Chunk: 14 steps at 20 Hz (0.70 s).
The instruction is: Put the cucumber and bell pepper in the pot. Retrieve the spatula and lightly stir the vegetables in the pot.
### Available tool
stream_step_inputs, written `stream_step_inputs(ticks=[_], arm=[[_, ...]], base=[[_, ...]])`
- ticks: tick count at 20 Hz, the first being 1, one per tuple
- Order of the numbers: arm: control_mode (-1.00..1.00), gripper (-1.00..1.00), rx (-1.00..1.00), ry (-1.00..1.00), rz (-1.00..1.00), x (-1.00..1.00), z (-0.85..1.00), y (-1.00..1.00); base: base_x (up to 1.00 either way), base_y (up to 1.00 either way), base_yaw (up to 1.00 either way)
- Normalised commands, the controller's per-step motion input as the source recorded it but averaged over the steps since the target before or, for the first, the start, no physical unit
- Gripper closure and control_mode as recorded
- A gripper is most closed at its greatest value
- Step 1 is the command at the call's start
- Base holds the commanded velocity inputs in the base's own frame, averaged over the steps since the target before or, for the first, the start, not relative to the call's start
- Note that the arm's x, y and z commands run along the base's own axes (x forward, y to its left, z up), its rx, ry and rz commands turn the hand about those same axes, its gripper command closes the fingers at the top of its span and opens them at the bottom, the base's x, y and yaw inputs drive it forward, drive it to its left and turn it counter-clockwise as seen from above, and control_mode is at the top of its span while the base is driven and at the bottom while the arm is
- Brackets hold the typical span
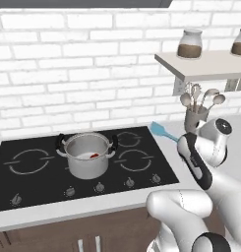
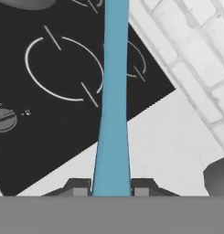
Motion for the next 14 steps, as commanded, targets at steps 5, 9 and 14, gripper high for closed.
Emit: stream_step_inputs(ticks=[5,9,14], arm=[[-1.00,1.00,-0.01,0.18,0.05,0.08,0.30,0.13],[-1.00,1.00,-0.03,0.12,0.00,0.00,0.10,0.20],[-1.00,1.00,-0.03,0.01,0.00,0.00,0.00,0.03]], base=[[0.00,0.00,0.00],[0.00,0.00,0.00],[0.00,0.00,0.00]])
